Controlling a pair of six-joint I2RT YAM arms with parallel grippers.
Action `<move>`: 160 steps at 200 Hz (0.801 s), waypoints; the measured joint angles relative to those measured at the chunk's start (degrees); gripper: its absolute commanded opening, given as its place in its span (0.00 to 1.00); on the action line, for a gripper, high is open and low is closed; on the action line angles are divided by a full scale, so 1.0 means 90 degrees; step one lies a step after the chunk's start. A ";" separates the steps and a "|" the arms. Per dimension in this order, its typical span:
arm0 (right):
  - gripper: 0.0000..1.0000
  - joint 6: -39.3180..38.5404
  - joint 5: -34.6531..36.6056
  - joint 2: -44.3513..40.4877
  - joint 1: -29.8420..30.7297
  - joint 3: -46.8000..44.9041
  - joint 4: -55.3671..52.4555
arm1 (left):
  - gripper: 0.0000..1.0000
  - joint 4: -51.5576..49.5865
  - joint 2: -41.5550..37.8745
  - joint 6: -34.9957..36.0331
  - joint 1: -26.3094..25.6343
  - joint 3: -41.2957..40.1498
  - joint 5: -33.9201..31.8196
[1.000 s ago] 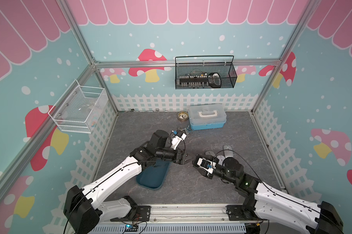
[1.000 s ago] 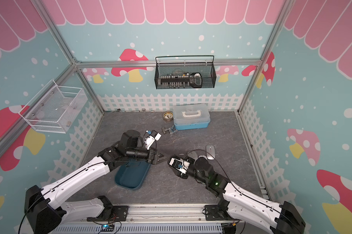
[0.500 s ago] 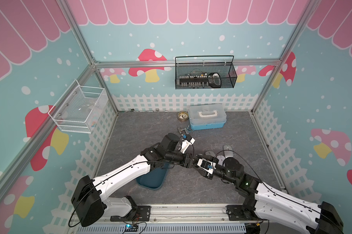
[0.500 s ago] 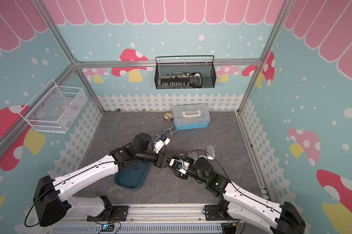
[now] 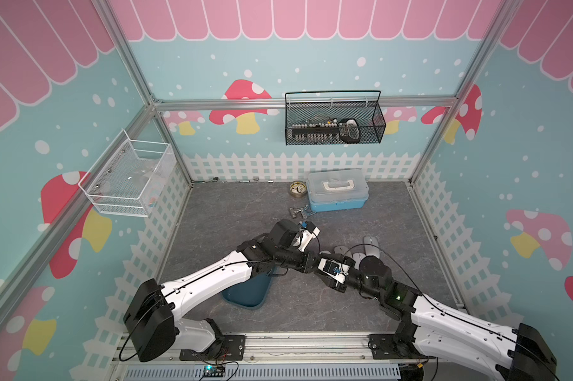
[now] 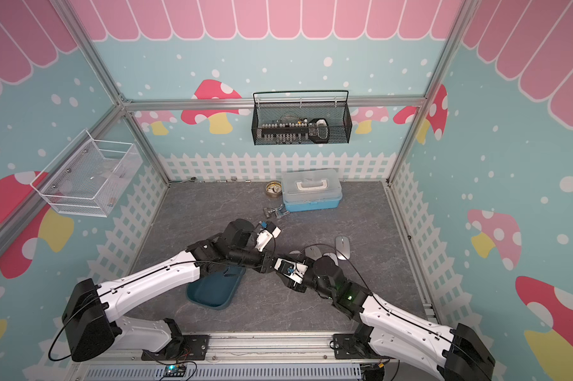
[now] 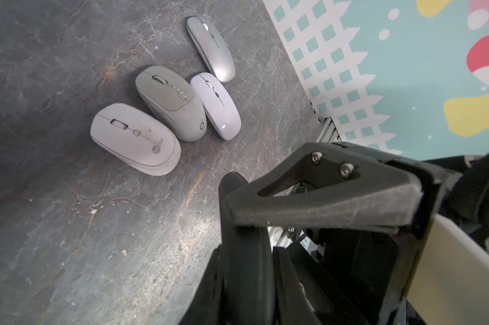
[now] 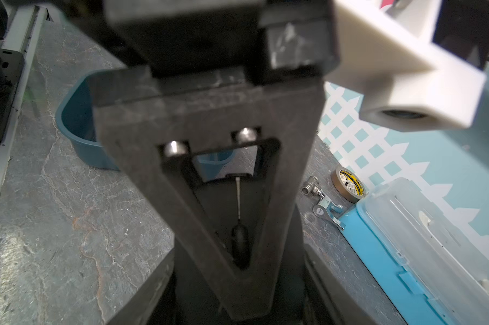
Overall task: Put the mouse in the storage box
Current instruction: Pick up the mouse from the center of the board.
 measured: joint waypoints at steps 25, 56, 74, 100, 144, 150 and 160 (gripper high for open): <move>0.71 0.0036 -0.0002 0.0041 -0.0005 0.0000 0.0051 | 0.02 -0.0005 -0.0010 -0.0019 -0.0007 -0.0002 -0.0063; 0.99 0.0100 -0.0158 0.0036 0.0007 0.0000 0.0189 | 0.00 0.0066 -0.0107 -0.0034 0.0002 -0.0010 -0.0172; 0.99 0.0138 -0.0170 -0.0005 0.0007 0.0000 0.0202 | 0.00 0.0109 -0.0226 -0.0036 0.0058 -0.0068 -0.0194; 0.99 0.0216 -0.0148 -0.0209 0.0007 0.0000 0.0199 | 0.00 0.0151 -0.0483 -0.0041 0.0330 -0.0257 -0.0182; 0.99 0.0801 0.0515 -0.0988 0.0007 -0.0134 0.0194 | 0.00 0.0168 -0.1496 -0.0078 0.1598 -0.0940 0.0100; 0.99 0.0930 0.0658 -0.1095 0.0007 -0.0194 0.0182 | 0.00 0.0165 -0.1678 -0.0083 0.1841 -0.1052 0.0165; 0.99 0.1195 0.0906 -0.1294 0.0007 -0.0301 0.0073 | 0.00 0.0146 -0.1938 -0.0085 0.2210 -0.1205 0.0267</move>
